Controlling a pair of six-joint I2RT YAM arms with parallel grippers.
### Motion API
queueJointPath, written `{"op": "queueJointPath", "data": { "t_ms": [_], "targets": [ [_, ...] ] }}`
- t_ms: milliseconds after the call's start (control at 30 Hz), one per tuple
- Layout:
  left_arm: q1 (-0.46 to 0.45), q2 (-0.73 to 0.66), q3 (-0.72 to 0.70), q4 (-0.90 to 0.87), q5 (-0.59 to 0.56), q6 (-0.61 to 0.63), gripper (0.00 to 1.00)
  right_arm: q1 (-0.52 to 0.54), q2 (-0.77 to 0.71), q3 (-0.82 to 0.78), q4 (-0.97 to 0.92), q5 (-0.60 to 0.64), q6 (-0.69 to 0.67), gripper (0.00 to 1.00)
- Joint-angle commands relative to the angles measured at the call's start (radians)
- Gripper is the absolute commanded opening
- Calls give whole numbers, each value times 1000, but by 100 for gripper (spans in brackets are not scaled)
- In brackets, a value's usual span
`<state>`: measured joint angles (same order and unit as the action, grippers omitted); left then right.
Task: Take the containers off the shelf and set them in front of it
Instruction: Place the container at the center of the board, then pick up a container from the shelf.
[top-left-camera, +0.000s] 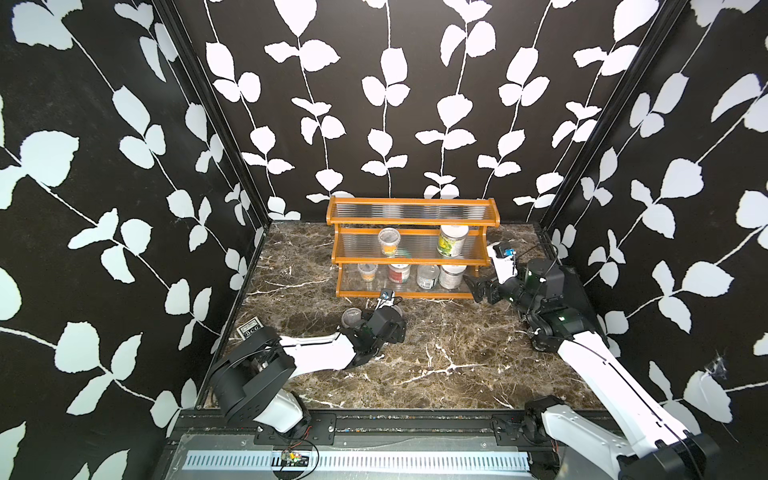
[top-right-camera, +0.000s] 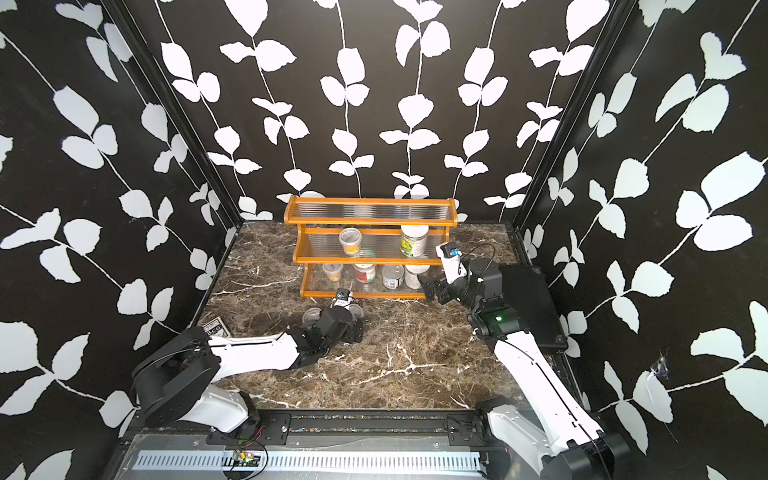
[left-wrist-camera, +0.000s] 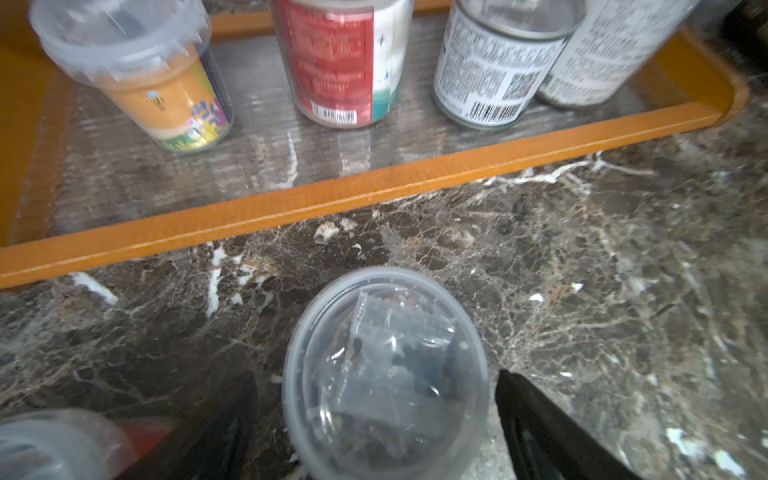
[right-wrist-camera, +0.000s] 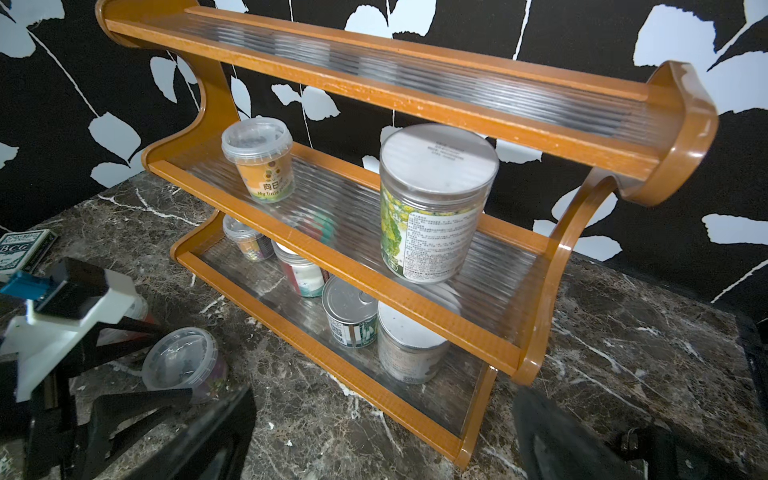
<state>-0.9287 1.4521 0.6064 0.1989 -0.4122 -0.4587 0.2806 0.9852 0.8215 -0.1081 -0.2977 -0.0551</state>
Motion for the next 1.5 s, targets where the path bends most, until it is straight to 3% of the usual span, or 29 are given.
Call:
{"op": "queueJointPath", "data": {
  "t_ms": [0,133,267,433,600,800,1100,1467],
  "targets": [
    [-1,-93,37,-120,-19,36,95,-6,-25,-7,23,5,-2,100],
    [-1,-168,86,-230,-18,58,97,-9,-31,2,8,-12,-2,100],
    [14,-229,164,-280,0,164,99,-9,-45,8,-5,-47,7,100],
    [135,-209,279,-244,128,300,99,-9,-43,23,-13,-128,29,100],
    [258,-114,390,-190,231,358,99,-9,-38,34,-3,-169,55,100],
    [313,20,484,-95,291,368,99,-9,-27,50,14,-202,80,100],
    [338,161,564,-21,274,317,99,-9,8,62,49,-318,108,100],
    [368,241,609,19,250,290,99,-9,6,57,30,-303,91,100]
  ]
}}
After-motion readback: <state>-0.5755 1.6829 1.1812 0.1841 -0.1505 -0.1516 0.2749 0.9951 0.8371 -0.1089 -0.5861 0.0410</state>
